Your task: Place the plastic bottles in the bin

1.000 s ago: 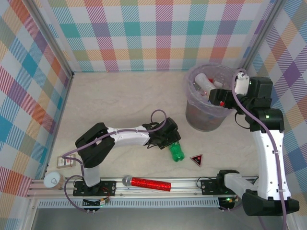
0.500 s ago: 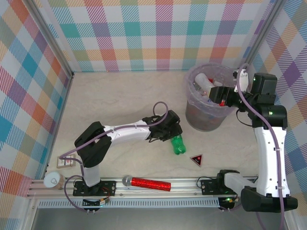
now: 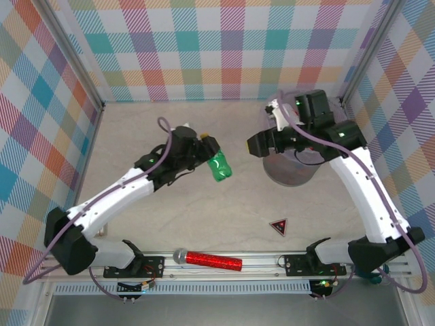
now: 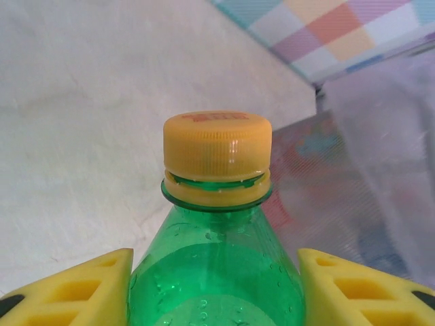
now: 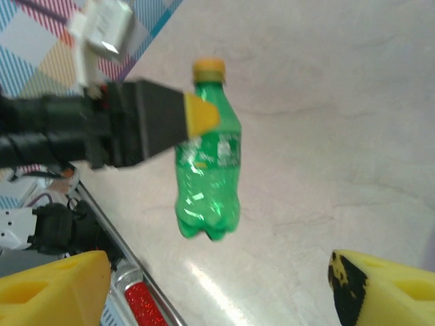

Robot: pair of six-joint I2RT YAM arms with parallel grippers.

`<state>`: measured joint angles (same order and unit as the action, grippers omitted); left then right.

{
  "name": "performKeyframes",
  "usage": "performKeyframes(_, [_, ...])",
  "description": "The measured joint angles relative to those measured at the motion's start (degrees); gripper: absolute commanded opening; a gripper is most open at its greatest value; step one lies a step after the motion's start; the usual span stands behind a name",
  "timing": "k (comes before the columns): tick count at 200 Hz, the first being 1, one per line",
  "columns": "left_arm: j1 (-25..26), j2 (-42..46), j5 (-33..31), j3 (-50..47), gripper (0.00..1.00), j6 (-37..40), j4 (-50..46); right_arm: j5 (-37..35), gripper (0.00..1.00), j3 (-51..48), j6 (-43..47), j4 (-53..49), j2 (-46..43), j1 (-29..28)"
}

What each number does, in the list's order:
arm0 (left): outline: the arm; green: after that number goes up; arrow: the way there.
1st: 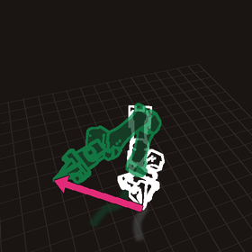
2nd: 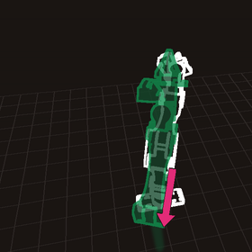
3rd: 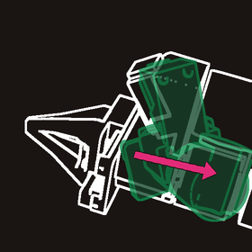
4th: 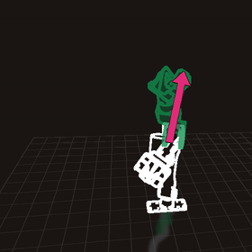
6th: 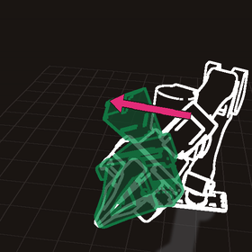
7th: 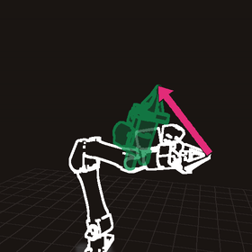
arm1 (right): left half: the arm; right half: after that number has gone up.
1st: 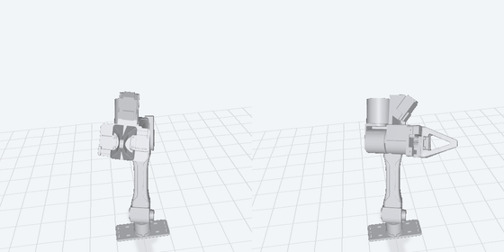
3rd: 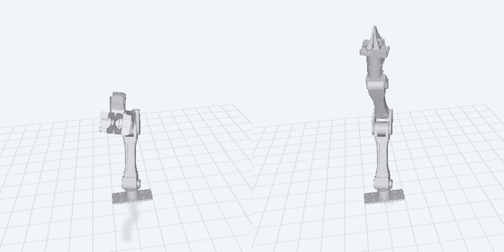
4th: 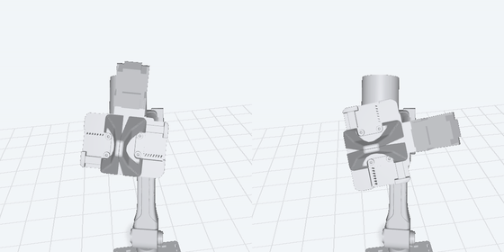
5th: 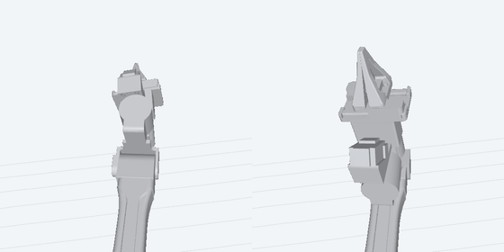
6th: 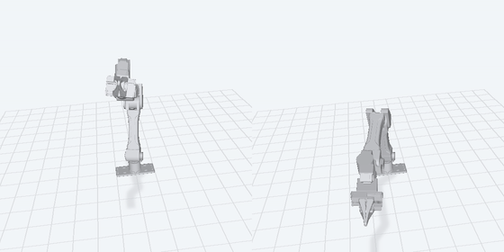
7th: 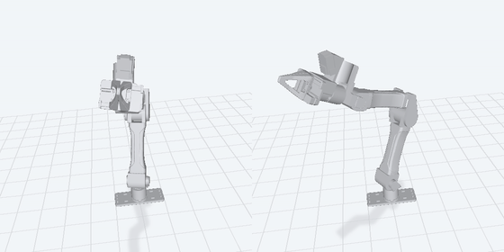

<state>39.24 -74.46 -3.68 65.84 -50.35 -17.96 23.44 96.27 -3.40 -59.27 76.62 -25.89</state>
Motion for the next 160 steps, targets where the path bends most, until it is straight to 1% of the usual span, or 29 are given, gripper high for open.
performKeyframes(25, [-2.34,1.57,1.90,1.36,0.49,1.66,-0.33,0.46,0.91,-1.90,-0.20,1.38,0.72,-2.47])
performKeyframes(68, [-2.64,-0.63,8.31,4.59,0.49,1.20,2.38,3.32,0.94,-2.82,-0.20,4.96,3.78,-3.23])
performKeyframes(123, [-2.64,-3.21,12.44,6.03,0.48,-3.13,6.19,5.62,0.92,-8.48,-1.38,12.33,5.53,-3.23])
performKeyframes(160, [-2.38,-5.38,13.73,8.24,0.47,-5.29,9.11,6.97,0.90,-8.92,-2.19,15.63,7.21,-3.23])
